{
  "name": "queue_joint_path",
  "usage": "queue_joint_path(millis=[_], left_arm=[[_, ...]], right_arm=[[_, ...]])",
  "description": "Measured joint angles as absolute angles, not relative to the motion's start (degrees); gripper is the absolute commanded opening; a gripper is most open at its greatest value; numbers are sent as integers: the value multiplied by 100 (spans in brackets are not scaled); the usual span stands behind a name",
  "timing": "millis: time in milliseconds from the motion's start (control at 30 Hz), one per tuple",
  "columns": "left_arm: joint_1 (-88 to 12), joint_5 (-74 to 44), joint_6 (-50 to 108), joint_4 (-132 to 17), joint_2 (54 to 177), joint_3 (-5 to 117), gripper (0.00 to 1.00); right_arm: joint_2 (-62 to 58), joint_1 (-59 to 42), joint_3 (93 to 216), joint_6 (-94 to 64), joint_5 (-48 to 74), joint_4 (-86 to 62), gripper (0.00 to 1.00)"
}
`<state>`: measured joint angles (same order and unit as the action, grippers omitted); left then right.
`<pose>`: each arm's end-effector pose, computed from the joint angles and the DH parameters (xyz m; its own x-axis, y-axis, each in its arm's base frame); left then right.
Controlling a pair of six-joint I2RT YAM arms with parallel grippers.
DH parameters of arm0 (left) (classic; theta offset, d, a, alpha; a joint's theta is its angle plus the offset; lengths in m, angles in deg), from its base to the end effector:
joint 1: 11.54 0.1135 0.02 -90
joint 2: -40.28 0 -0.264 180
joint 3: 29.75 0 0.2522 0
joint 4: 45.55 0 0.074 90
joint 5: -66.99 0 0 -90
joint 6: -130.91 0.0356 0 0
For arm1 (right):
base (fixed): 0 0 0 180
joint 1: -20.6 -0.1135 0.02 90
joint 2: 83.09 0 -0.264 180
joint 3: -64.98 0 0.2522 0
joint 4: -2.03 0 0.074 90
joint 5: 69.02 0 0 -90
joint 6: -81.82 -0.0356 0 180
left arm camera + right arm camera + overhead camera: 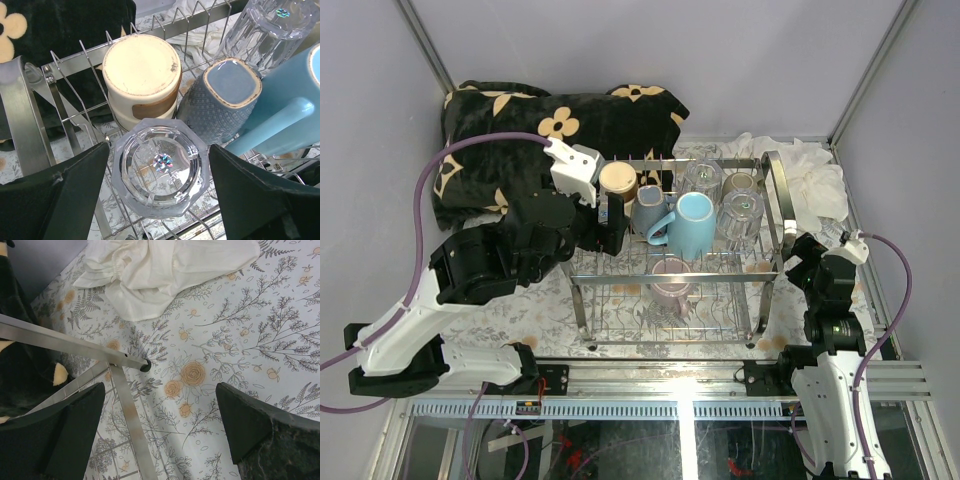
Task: Unload the cups from the dish rack
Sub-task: Unload the cup from the dish rack.
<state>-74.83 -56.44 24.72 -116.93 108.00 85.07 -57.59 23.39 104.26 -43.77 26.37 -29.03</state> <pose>0.1012 -0.1574 0.4999 -0.3224 0.1231 -0.9386 0.4476 0.8935 -0.0366 0.1308 -0.0097 0.2547 -0.1609 0.5879 -0.7927 0.2849 0.7967 0.5330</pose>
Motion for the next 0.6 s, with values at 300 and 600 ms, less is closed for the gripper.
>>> queue_joint_path(millis=[300, 600], left_arm=[[-7483, -5647, 2520, -11693, 10798, 8437, 51], [-7483, -5666, 2509, -11643, 10770, 8389, 0]], right_arm=[[-5761, 2339, 10421, -4377, 2637, -2903, 99], [-5759, 2339, 10417, -4377, 2637, -2903, 99]])
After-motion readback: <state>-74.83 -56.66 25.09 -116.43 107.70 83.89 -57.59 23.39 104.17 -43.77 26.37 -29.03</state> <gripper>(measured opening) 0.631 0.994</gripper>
